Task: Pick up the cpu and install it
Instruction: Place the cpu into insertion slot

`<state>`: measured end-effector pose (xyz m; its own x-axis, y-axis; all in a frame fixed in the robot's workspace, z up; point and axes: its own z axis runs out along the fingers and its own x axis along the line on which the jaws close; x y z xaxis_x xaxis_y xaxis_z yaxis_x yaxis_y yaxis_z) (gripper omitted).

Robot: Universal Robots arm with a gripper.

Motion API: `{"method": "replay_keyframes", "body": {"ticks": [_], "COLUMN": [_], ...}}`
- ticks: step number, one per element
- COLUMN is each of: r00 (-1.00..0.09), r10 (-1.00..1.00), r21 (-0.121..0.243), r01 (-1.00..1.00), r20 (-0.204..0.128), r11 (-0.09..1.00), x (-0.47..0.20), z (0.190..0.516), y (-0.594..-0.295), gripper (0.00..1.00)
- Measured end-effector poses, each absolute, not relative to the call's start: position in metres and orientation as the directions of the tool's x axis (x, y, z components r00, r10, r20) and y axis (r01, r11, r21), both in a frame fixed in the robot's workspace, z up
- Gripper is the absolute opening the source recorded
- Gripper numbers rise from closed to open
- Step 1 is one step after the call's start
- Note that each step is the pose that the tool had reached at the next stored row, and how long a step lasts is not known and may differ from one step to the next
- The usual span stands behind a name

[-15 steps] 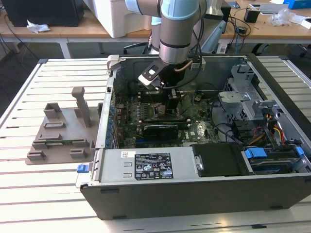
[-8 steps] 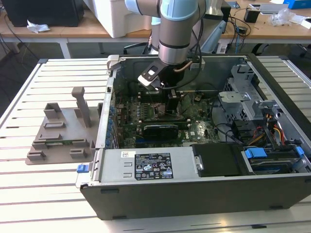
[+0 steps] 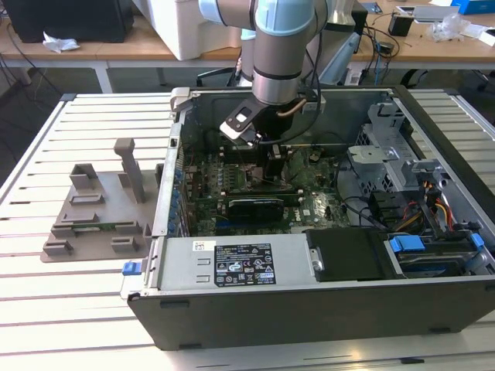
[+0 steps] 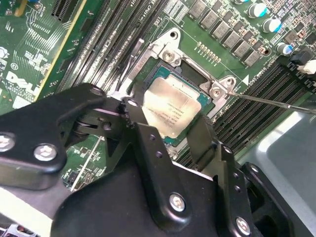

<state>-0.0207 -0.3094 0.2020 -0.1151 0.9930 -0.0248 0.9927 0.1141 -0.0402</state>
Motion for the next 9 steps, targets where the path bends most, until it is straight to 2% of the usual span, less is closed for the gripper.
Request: {"method": "replay_keyframes", "body": {"ticks": [1, 2, 9], "r00": [-0.115, -0.115, -0.115], "r10": [0.993, 0.993, 0.993], "r21": [-0.04, -0.04, -0.04], "r01": [0.993, 0.993, 0.993], "r20": [-0.025, -0.025, -0.025], "r11": [0.114, 0.114, 0.114], "x": [-0.0207, -0.0207, -0.0207], "z": [0.202, 0.202, 0.2102], "y": [-0.3094, -0.3094, -0.3094], "gripper": [0.54, 0.53, 0.53]}}
